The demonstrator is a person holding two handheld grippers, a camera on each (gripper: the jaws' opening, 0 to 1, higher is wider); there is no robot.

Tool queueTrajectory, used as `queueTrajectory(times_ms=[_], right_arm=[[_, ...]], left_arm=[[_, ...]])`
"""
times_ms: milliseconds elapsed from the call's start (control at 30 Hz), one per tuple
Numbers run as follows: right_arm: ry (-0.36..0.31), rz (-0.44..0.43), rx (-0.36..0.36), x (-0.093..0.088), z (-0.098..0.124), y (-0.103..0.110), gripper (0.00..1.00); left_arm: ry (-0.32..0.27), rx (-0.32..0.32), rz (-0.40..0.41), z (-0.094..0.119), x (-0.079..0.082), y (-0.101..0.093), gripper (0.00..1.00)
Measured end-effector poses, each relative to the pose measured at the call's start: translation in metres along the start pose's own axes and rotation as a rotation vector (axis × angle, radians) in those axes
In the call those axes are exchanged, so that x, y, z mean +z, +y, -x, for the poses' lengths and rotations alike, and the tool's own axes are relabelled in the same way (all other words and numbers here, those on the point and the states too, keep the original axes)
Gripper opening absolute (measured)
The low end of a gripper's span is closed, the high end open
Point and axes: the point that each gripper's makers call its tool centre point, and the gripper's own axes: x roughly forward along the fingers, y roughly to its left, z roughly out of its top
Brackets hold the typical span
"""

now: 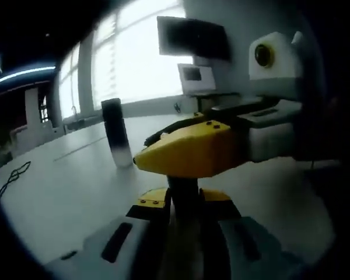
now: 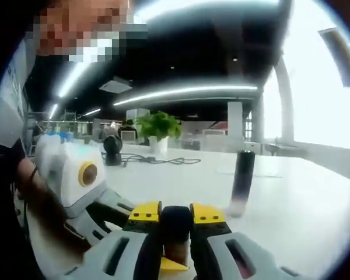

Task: Pick up cosmetic bottle twist off cap place on table pick up cap screw tight cap place on table

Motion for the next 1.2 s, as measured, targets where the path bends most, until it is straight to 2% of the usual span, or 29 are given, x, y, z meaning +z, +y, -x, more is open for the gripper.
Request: queueTrajectory(times_ms=[33, 67, 100, 167, 200, 300, 367, 500, 700, 733, 800, 900, 1000, 1200], right_arm=[[0.001, -0.018, -0.001, 0.0, 0.0, 0.0, 0.11], [0.001, -0.06, 0.001, 0.0, 0.0, 0.002, 0.11], [-0.003, -0.094, -0.001, 0.001, 0.001, 0.001, 0.11], [-0.012, -0.093, -0.006, 0.002, 0.001, 0.0, 0.11], [-0.014, -0.09, -0.008, 0.003, 0.001, 0.0, 0.11], [-0.022, -0.084, 0.015, 0.005, -0.001, 0.006, 0.11], [-0.028, -0.078, 0.027, 0.007, -0.002, 0.009, 0.11], [-0.039, -0.081, 0.038, 0.013, -0.002, 0.013, 0.11], [-0.049, -0.081, 0.041, 0.017, 0.001, 0.013, 0.11], [-0.052, -0.088, 0.039, 0.017, 0.002, 0.013, 0.11], [-0.055, -0.098, 0.038, 0.018, 0.003, 0.013, 0.11], [-0.062, -0.085, 0.039, 0.019, 0.005, 0.016, 0.11], [-0.079, -0.071, 0.035, 0.025, 0.007, 0.017, 0.11], [-0.112, -0.06, 0.028, 0.035, 0.01, 0.019, 0.1]], left_arm=[[-0.04, 0.001, 0.052, 0.001, 0.007, 0.0, 0.13], [-0.05, 0.005, 0.051, 0.002, 0.009, 0.001, 0.14], [-0.051, 0.009, 0.053, 0.003, 0.009, 0.003, 0.14], [-0.045, 0.015, 0.114, 0.004, 0.006, 0.005, 0.17], [-0.047, -0.003, 0.121, 0.005, 0.007, 0.004, 0.16], [-0.06, -0.018, 0.108, 0.007, 0.009, -0.002, 0.16], [-0.092, -0.028, 0.104, 0.011, 0.014, -0.005, 0.15], [-0.116, -0.011, 0.121, 0.016, 0.016, -0.005, 0.11], [-0.143, -0.013, 0.093, 0.02, 0.02, -0.009, 0.1], [-0.149, -0.013, 0.092, 0.004, 0.024, -0.006, 0.1], [-0.146, -0.017, 0.076, -0.007, 0.026, -0.004, 0.1], [-0.145, -0.016, 0.048, -0.006, 0.028, -0.003, 0.1], [-0.168, -0.011, 0.066, -0.004, 0.031, -0.002, 0.1], [-0.246, 0.011, 0.021, 0.001, 0.042, 0.0, 0.1]])
